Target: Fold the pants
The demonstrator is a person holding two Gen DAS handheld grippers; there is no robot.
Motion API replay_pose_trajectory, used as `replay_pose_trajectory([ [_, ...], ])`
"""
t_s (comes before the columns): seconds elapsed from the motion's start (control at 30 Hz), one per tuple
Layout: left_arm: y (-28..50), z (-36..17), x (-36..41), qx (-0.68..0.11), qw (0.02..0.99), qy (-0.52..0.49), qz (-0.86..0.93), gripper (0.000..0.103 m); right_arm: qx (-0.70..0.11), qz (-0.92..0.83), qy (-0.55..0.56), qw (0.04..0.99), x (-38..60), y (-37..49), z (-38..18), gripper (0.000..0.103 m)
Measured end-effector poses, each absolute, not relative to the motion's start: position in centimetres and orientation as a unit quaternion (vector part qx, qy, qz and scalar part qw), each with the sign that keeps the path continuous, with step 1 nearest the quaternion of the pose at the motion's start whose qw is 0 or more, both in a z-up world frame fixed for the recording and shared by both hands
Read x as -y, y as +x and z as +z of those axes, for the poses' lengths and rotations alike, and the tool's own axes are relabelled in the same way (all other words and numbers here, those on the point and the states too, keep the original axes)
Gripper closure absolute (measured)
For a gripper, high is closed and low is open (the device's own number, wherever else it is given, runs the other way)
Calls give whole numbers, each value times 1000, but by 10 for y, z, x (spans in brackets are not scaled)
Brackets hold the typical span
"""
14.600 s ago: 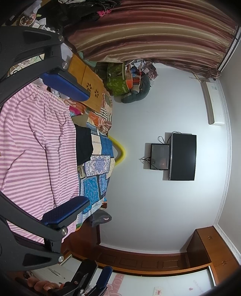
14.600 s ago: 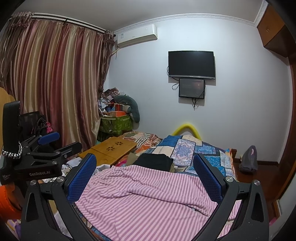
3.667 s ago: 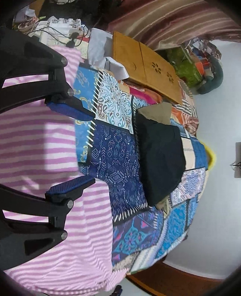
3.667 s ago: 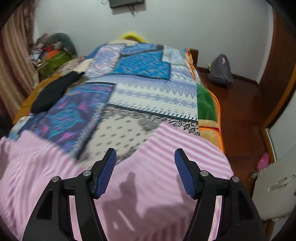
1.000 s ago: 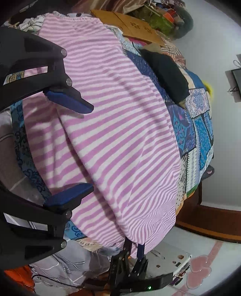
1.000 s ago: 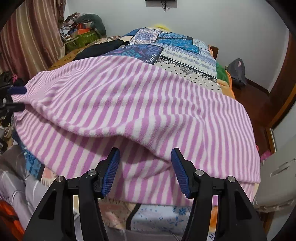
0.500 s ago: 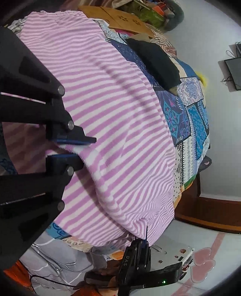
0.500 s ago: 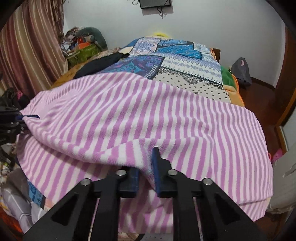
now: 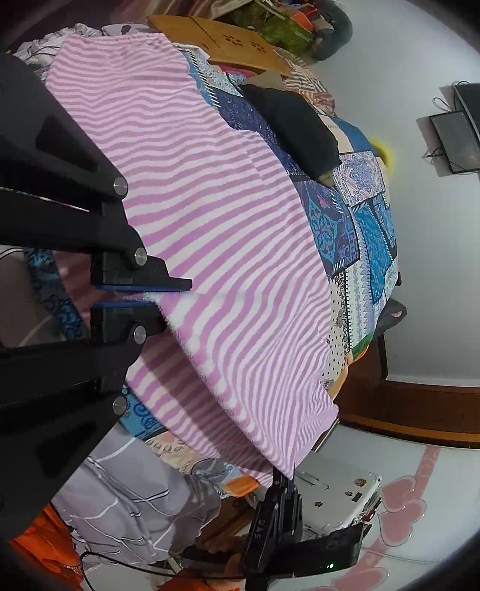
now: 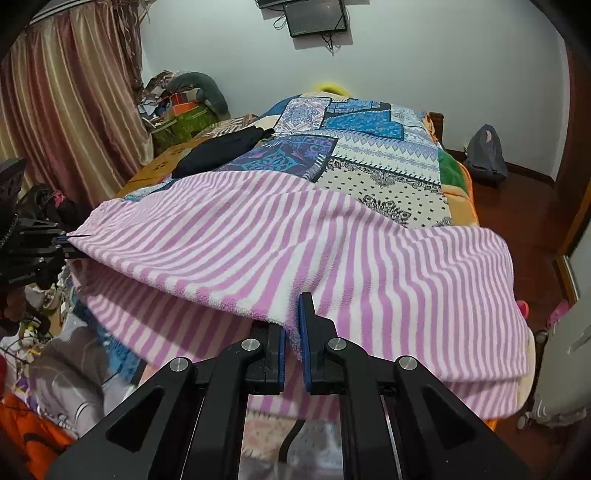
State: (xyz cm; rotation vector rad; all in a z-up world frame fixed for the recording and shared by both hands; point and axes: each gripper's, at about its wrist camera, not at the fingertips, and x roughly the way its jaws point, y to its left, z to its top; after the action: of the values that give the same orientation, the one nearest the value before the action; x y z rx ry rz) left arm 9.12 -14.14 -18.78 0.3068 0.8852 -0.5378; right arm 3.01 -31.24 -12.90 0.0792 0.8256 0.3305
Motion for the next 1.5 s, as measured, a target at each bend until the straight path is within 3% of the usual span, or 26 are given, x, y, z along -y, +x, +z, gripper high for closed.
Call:
replay_pose_trajectory([
  [0.47,83,-212,135,-468,837,116,-257,98,-473,156,51,866,303,25,-181,93],
  [0.57,82,-208,129,-472,837,102,-257,90,-484,157,48,860,301,25,-183,91],
  [0.7,80,-194,113,-461,849,89,-242,67,-505,154,50,848,303,24,-182,75],
  [0.77,79,-187,100,-454,856,83,-233,64,-510,148,42,847,305,21,-177,69],
  [1.07,92,-147,-1,-412,901,22,-134,50,-474,135,26,869,307,25,-126,63],
  [1.27,125,-136,-85,-398,916,-14,-50,47,-436,164,-1,885,272,73,-88,58],
  [1.37,148,-138,-129,-397,917,-26,-14,46,-424,183,-22,886,242,105,-78,50],
  [1.5,181,-155,-179,-414,909,-42,21,46,-413,220,-54,882,188,152,-74,49],
])
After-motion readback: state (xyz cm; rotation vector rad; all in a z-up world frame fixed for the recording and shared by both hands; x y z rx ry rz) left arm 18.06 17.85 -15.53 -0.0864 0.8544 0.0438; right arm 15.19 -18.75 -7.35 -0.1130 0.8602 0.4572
